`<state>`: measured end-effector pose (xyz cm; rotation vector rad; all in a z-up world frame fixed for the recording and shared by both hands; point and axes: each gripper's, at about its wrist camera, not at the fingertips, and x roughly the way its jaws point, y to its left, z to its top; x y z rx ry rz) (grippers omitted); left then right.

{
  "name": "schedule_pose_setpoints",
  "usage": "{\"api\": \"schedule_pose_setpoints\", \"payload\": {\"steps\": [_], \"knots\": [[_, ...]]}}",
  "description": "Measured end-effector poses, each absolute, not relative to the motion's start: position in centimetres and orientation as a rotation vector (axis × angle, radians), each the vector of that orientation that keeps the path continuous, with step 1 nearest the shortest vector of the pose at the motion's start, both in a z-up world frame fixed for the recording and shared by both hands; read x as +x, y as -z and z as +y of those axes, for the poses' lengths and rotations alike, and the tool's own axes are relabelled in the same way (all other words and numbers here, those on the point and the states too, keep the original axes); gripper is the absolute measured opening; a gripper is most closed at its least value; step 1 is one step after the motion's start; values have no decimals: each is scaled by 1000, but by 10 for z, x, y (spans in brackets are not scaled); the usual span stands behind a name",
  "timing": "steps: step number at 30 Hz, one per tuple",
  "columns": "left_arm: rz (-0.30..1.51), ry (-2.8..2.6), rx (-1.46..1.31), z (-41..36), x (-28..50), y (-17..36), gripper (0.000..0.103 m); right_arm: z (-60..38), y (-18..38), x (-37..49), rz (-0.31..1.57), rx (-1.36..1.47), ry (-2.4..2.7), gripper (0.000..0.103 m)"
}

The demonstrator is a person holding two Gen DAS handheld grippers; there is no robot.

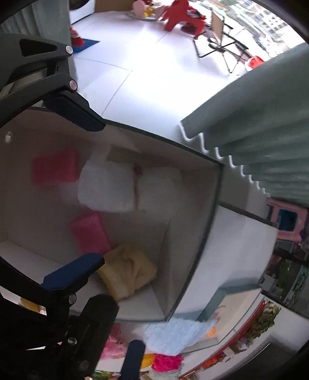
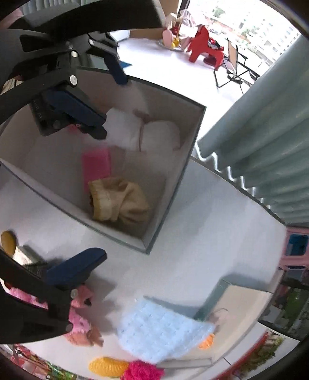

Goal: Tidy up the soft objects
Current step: 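Open both tools to drop the bundle and sock into the box, then move both tools back toward the snack boxes and brown pad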

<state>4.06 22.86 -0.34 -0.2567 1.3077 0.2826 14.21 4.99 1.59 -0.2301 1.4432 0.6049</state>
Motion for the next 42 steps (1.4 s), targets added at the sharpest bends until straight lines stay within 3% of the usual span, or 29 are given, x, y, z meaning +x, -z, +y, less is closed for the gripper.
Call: {"api": "schedule_pose_setpoints", "payload": {"steps": [11,25,34,42], "knots": [[1349,-260,-221,207,11,-5,103,13,-35,126,1442,-171,-583,103],[1433,-135,-179,141,-21,1,103,-138,10,73,1611,-12,-349,103],[1411,-60,-87,60,-15,-21,103,-245,30,64,1658,97,-182,103],[1550,-25,4,-24,-30,23,103,-315,53,57,1721,148,-160,103]]}}
